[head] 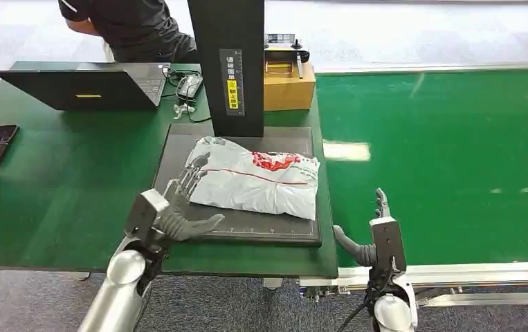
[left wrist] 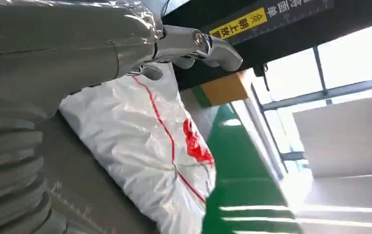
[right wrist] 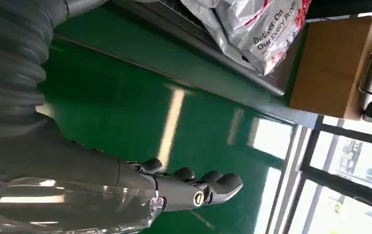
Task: Moved the parcel from conveyor to table for the left to box.
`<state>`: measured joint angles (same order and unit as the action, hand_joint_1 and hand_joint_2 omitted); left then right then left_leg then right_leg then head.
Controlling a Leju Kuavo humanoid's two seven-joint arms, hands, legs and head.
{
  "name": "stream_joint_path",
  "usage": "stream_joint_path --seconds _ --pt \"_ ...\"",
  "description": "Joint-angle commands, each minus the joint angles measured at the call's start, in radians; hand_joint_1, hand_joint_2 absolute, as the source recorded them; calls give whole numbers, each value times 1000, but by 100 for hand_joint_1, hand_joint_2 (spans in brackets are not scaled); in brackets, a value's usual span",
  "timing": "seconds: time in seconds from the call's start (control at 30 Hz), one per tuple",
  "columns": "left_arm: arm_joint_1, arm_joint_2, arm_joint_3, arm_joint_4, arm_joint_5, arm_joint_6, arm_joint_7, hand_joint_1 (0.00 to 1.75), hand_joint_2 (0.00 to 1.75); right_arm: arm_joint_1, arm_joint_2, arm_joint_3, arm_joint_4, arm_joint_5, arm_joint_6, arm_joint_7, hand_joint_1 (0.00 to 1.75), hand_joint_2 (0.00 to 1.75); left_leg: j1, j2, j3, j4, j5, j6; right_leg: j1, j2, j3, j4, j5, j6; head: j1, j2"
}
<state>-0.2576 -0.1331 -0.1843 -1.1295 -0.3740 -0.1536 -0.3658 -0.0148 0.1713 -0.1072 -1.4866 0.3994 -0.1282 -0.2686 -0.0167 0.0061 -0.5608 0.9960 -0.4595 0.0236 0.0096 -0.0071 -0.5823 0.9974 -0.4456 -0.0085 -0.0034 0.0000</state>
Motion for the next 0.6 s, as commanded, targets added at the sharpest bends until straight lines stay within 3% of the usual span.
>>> stream_joint_path --seconds 0.03,0.17,0.33,0.47,0.6 --pt "-260 11 -190 300 -341 239 171 0 175 -6 3 -12 45 12 0 24 0 175 1 -5 1 -1 1 -3 0 -4 3 -1 0 2 0 0" --pt "-369 -1 -218 471 -475 292 294 0 175 22 5 -26 21 15 -2 27 0 175 1 -5 2 -1 2 -3 0 -4 3 -1 0 2 0 0" --pt "-421 -3 -241 601 -543 300 363 0 175 18 7 -30 35 14 0 30 0 175 1 -2 2 -1 1 -2 0 -1 2 -1 1 1 0 0" --pt "-463 5 -306 710 -673 250 490 0 175 27 7 -32 27 14 0 31 0 175 0 -1 2 -1 1 -2 0 0 2 -1 1 1 0 0" --pt "-469 6 -309 733 -693 200 491 0 175 36 5 -37 19 11 -6 32 0 175 1 0 2 -1 0 -2 0 1 1 -1 1 1 0 0"
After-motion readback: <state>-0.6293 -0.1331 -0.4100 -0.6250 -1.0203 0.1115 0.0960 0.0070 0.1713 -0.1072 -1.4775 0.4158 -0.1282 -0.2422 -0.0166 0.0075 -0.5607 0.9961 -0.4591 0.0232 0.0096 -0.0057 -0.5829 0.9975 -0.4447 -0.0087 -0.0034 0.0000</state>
